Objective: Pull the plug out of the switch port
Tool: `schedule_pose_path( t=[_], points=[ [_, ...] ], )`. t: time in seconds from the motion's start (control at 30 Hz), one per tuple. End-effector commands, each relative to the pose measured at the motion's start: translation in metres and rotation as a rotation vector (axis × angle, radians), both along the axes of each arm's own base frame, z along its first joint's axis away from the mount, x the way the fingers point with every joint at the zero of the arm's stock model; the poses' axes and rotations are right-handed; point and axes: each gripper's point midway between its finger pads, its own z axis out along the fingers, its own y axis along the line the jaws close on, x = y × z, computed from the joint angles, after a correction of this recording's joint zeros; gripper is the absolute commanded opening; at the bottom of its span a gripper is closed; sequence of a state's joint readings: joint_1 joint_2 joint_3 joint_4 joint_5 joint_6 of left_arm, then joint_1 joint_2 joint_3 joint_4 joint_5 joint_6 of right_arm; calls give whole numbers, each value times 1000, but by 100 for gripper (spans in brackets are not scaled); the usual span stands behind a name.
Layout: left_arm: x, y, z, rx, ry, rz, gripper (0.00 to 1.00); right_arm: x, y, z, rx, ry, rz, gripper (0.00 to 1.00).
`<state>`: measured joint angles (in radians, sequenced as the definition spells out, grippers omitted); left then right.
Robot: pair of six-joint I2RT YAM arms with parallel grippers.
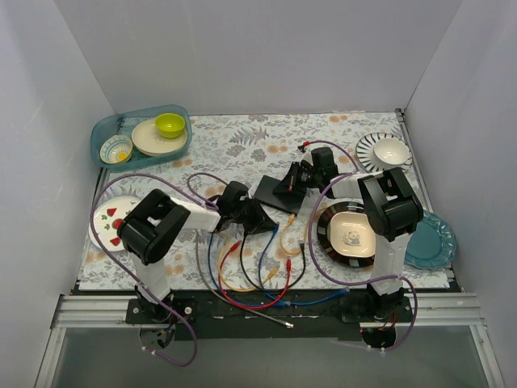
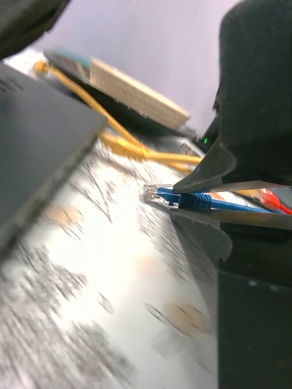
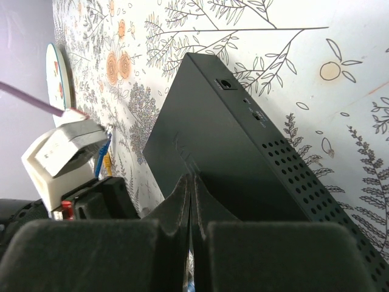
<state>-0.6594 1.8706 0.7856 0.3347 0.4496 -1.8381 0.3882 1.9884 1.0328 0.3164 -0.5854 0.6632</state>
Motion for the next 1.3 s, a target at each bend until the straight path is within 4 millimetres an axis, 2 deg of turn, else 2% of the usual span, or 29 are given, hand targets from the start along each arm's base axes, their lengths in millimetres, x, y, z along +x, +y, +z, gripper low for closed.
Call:
schedule_pose_path(
  t=[0.0,0.03,0.17,0.23,0.27,0.33,0.37,0.4,0.47,0.5,0.57,0.6,0.63,0.67,0.7,0.73,0.77,0.8,0.83,0.9,0.93,1.17,1.27],
  points=[
    [-11,45,8,208,-69,40,0,-87,-57,-108,-330,378,-15,1],
    [-21,62,2,284,-28,58,0,-85,-57,-107,-328,371,-17,1],
    [-25,126,4,443,5,230,0,-84,-57,-105,-326,368,-18,1],
    [-32,149,5,463,23,287,13,-83,-56,-103,-324,362,-17,1],
    [-28,160,7,462,24,328,20,-82,-56,-102,-326,361,-19,1],
    [-19,169,17,448,-9,378,37,-81,-56,-101,-326,359,-19,1],
    [-11,168,30,418,-50,396,42,-81,-56,-101,-328,359,-19,1],
    [-5,165,40,393,-84,397,44,-80,-56,-100,-328,356,-18,1],
    [15,144,71,281,-183,367,48,-79,-55,-99,-330,353,-17,1],
    [22,135,81,240,-211,356,48,-78,-55,-98,-329,353,-18,1],
    [39,105,115,116,-299,304,50,-77,-55,-97,-329,352,-19,1],
    [44,94,107,119,-288,272,50,-76,-55,-97,-329,349,-18,1],
    [50,79,112,94,-309,239,50,-77,-55,-97,-332,351,-17,1],
    [45,61,113,72,-300,171,50,-76,-54,-96,-329,347,-17,1],
    [53,44,105,73,-284,126,49,-77,-55,-97,-331,351,-15,1],
    [51,31,103,55,-281,86,48,-77,-55,-97,-331,351,-15,1],
    [41,16,100,34,-261,23,45,-77,-55,-97,-331,348,-14,1],
    [43,6,98,21,-262,1,44,-78,-55,-97,-330,352,-12,1],
    [38,-1,79,32,-216,-19,43,-78,-54,-97,-324,354,-15,1],
    [30,-8,65,20,-183,-47,42,-80,-54,-97,-318,358,-15,1],
    [27,-9,51,25,-145,-45,41,-80,-53,-95,-313,358,-15,1],
    [21,-10,14,65,-110,-77,38,-74,-49,-93,-297,357,-17,1],
    [24,-19,14,38,-114,-104,38,-72,-48,-91,-296,355,-17,1]
  ],
)
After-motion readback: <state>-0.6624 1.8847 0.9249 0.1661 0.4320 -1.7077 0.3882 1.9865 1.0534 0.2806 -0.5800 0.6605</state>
